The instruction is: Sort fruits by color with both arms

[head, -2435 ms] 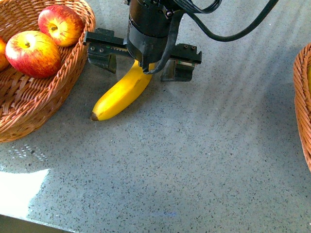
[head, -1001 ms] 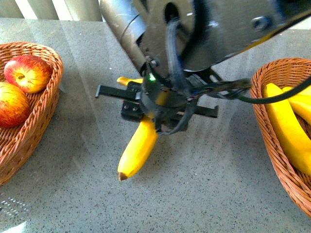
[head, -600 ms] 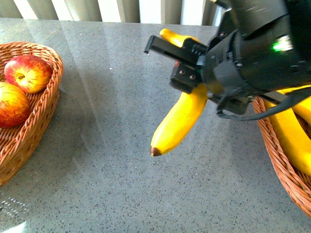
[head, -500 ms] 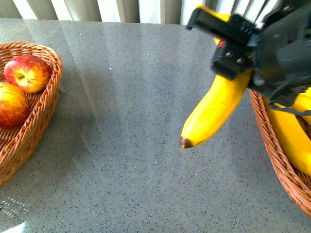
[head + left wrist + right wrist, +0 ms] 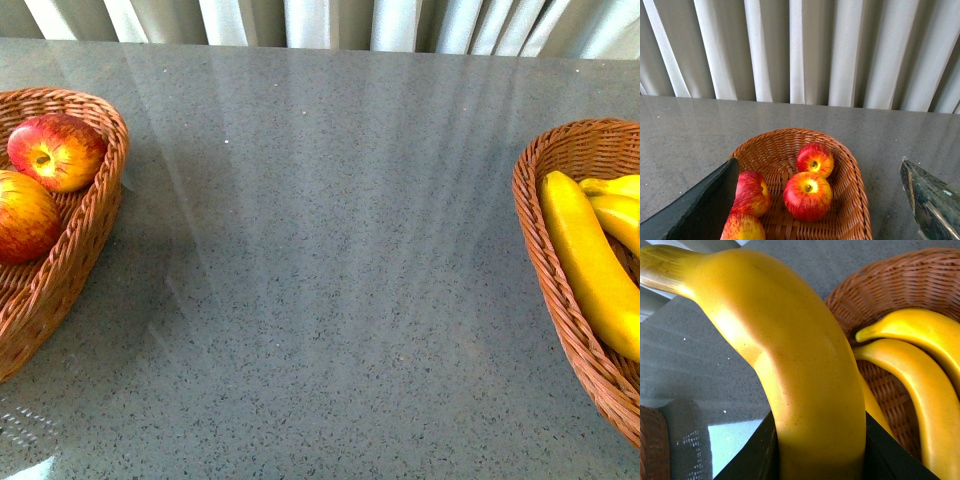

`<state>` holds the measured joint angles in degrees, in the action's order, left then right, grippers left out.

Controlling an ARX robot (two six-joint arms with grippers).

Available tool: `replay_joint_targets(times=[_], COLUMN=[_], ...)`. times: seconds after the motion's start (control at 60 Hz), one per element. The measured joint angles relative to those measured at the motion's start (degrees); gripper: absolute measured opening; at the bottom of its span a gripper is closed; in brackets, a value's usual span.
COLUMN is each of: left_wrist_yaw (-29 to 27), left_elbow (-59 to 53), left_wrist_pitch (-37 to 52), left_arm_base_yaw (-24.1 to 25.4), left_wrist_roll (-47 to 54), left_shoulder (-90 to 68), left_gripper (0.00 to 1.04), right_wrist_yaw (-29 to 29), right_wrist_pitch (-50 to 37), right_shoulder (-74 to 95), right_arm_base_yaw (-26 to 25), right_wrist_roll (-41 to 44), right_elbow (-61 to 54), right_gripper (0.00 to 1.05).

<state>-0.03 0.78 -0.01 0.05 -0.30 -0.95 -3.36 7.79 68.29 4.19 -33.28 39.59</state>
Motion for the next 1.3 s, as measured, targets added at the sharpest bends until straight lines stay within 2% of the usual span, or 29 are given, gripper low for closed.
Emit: replay_joint_targets(times=[0.083,0.267,0.334,0.5,0.767,1.051,1.134,1.301], left_wrist_yaw=[0.0,0.0,0.0,0.0,0.0,0.0,0.0,0.0], left_elbow=[0.0,0.0,0.0,0.0,0.0,0.0,0.0,0.0], left_wrist_pitch=[0.0,0.0,0.0,0.0,0.0,0.0,0.0,0.0], left_arm_base_yaw=[0.0,0.0,0.0,0.0,0.0,0.0,0.0,0.0], left_wrist_roll=[0.0,0.0,0.0,0.0,0.0,0.0,0.0,0.0], left_shoulder=[0.0,0.0,0.0,0.0,0.0,0.0,0.0,0.0], left_gripper=[0.96,0.96,0.96,0.96,0.96,0.96,0.96,0.96], right_wrist_yaw=[-4.7,-8.3,-9.7,-9.2,-4.4,-1.9,-0.3,0.2], right_wrist_pitch=[1.8,3.5,3.5,3.0,-0.4,-3.0,-4.9,-8.9], right_shoulder=[-0.8,-0.9,-0.8,0.2,2.1,1.6,-0.1,-2.8], right_arm_base_yaw=[-6.3,-17.1,-19.3,-19.9,-16.9,-13.7,-11.8,-9.4], right_wrist_roll=[2.7,7.7,8.9,10.6,12.0,12.1,12.4,13.4], right_elbow=[-1.3,-4.0,-4.8,-5.9,-7.9,-9.0,-9.8,-10.6], right_gripper=[0.29,0.29,0.29,0.29,0.30,0.73,0.95,0.96])
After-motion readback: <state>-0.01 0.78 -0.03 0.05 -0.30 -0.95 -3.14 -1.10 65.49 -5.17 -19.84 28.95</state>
